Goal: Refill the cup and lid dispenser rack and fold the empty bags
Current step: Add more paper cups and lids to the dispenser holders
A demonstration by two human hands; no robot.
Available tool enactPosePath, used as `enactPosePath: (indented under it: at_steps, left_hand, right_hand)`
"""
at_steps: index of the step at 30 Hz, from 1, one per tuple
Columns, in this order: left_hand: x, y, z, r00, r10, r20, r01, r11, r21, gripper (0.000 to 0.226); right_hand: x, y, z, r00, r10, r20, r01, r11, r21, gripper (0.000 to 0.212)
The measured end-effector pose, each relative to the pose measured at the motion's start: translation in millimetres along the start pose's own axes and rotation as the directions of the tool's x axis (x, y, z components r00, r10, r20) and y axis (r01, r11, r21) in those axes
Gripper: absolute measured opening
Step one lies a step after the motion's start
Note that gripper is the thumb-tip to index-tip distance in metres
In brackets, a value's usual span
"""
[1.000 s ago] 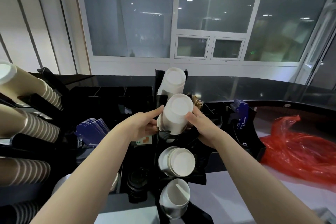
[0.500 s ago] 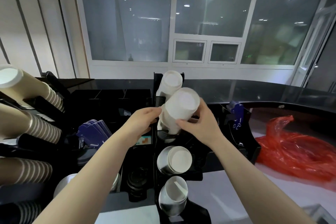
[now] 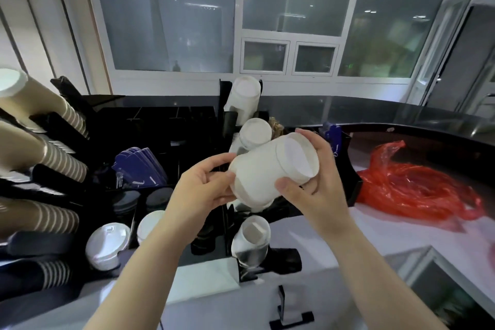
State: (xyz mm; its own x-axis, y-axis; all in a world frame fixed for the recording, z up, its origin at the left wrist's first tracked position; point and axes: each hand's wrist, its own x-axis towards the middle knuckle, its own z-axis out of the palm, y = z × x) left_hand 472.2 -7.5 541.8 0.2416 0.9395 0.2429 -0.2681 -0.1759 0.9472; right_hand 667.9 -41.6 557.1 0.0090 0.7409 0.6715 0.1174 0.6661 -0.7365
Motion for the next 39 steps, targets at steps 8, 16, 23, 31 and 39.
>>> enactPosePath:
  at_steps: [8,16,23,31,39]
  left_hand:
    - [-34,-24,-18,0.986,-0.061,-0.154,0.074,0.994,0.077,0.023]
    - [-51,-43,-43,0.968,-0.152,-0.199,0.183,0.972,0.147,0.021]
    - [-56,-54,-54,0.954,-0.203,-0.219,0.237,0.961,0.142,0.02]
    - [-47,-71,-52,0.951,-0.238,-0.196,0.278,0.938,0.208,0.021]
    - [-44,-98,-38,0.94,-0.342,0.004,0.313,0.863,0.397,0.029]
  right_hand:
    - [-61,11,-10,0.978,0.194,-0.077,-0.204,0.966,-0.162,0.066]
    - [-83,40,18,0.967,0.205,-0.152,-0.255,0.79,-0.557,0.074]
    - [-87,51,32,0.963,0.202,-0.18,-0.27,0.731,-0.627,0.078]
    - [-101,49,27,0.963,0.218,-0.162,-0.265,0.632,-0.728,0.076]
    - [-90,34,21,0.948,0.311,-0.071,-0.25,0.587,-0.77,0.068]
